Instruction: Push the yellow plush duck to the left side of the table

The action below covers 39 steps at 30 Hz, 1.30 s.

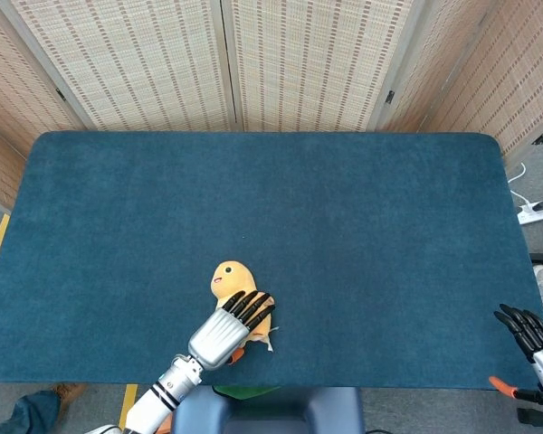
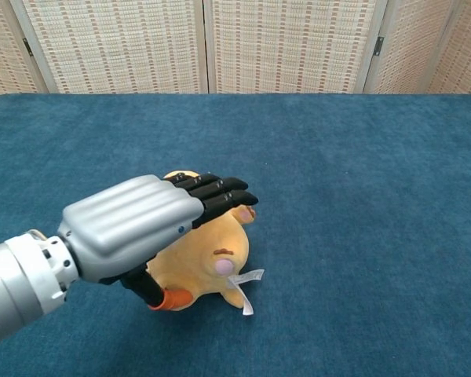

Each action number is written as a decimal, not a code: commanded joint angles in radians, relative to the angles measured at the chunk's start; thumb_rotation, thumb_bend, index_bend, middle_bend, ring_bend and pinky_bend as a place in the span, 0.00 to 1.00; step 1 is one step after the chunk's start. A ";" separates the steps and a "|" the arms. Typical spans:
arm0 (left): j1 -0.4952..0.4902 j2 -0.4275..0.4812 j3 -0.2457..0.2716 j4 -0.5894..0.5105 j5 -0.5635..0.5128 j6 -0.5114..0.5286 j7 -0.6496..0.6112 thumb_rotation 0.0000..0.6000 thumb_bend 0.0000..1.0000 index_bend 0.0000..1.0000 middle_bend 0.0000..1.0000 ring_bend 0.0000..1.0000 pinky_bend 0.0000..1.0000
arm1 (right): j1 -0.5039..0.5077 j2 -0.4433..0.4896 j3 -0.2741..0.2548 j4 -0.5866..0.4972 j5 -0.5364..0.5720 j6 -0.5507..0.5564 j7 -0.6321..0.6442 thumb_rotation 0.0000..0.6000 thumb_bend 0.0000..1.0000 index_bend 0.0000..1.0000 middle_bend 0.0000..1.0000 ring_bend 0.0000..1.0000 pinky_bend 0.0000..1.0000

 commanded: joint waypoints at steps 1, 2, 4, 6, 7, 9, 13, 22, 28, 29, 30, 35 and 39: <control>-0.037 -0.031 -0.003 0.041 -0.070 -0.029 0.048 1.00 0.23 0.00 0.03 0.00 0.13 | -0.009 0.010 0.009 0.001 -0.006 0.010 0.021 1.00 0.03 0.00 0.00 0.00 0.00; -0.043 -0.037 -0.001 0.050 -0.085 -0.033 0.054 1.00 0.23 0.00 0.03 0.00 0.14 | -0.011 0.010 0.012 0.002 -0.005 0.012 0.023 1.00 0.03 0.00 0.00 0.00 0.00; -0.054 -0.053 0.003 0.075 -0.103 -0.028 0.062 1.00 0.23 0.05 0.04 0.00 0.20 | -0.014 0.011 0.016 0.002 -0.007 0.012 0.030 1.00 0.03 0.00 0.00 0.00 0.00; -0.061 -0.068 0.014 0.101 -0.093 -0.013 0.063 1.00 0.23 0.13 0.08 0.02 0.31 | -0.015 0.013 0.018 0.003 -0.011 0.009 0.034 1.00 0.03 0.00 0.00 0.00 0.00; -0.062 -0.076 0.022 0.116 -0.078 0.002 0.052 1.00 0.23 0.18 0.12 0.06 0.37 | -0.016 0.013 0.018 0.003 -0.015 0.009 0.035 1.00 0.03 0.00 0.00 0.00 0.00; -0.060 -0.097 0.034 0.149 -0.026 0.052 0.026 1.00 0.29 0.34 0.34 0.29 0.58 | -0.017 0.014 0.018 0.003 -0.022 0.011 0.032 1.00 0.03 0.00 0.00 0.00 0.00; -0.039 -0.130 0.070 0.224 0.123 0.210 -0.054 1.00 0.56 0.69 0.75 0.65 0.93 | -0.019 0.016 0.019 -0.002 -0.036 0.011 0.023 1.00 0.03 0.00 0.00 0.00 0.00; 0.031 0.063 0.193 0.208 0.364 0.473 -0.166 1.00 0.65 0.73 0.84 0.72 0.99 | -0.025 0.034 0.017 -0.048 -0.076 0.035 -0.036 1.00 0.04 0.00 0.00 0.00 0.00; 0.095 0.222 0.275 0.276 0.431 0.591 -0.270 1.00 0.65 0.73 0.84 0.72 0.99 | -0.022 0.036 0.013 -0.116 -0.110 0.035 -0.130 1.00 0.04 0.00 0.00 0.00 0.00; 0.103 0.238 0.285 0.298 0.431 0.596 -0.284 1.00 0.64 0.73 0.84 0.72 0.99 | -0.022 0.036 0.012 -0.130 -0.115 0.033 -0.146 1.00 0.04 0.00 0.00 0.00 0.00; 0.112 0.250 0.293 0.321 0.423 0.598 -0.305 1.00 0.64 0.73 0.84 0.72 0.99 | -0.021 0.037 0.011 -0.144 -0.120 0.031 -0.162 1.00 0.04 0.00 0.00 0.00 0.00; 0.149 0.236 0.319 0.471 0.382 0.604 -0.499 1.00 0.61 0.72 0.82 0.71 0.96 | -0.017 0.047 0.010 -0.234 -0.142 0.018 -0.262 1.00 0.05 0.00 0.00 0.00 0.00; 0.157 0.182 0.321 0.619 0.371 0.586 -0.583 1.00 0.47 0.48 0.65 0.57 0.82 | -0.013 0.053 0.003 -0.292 -0.163 0.000 -0.324 1.00 0.05 0.00 0.00 0.00 0.00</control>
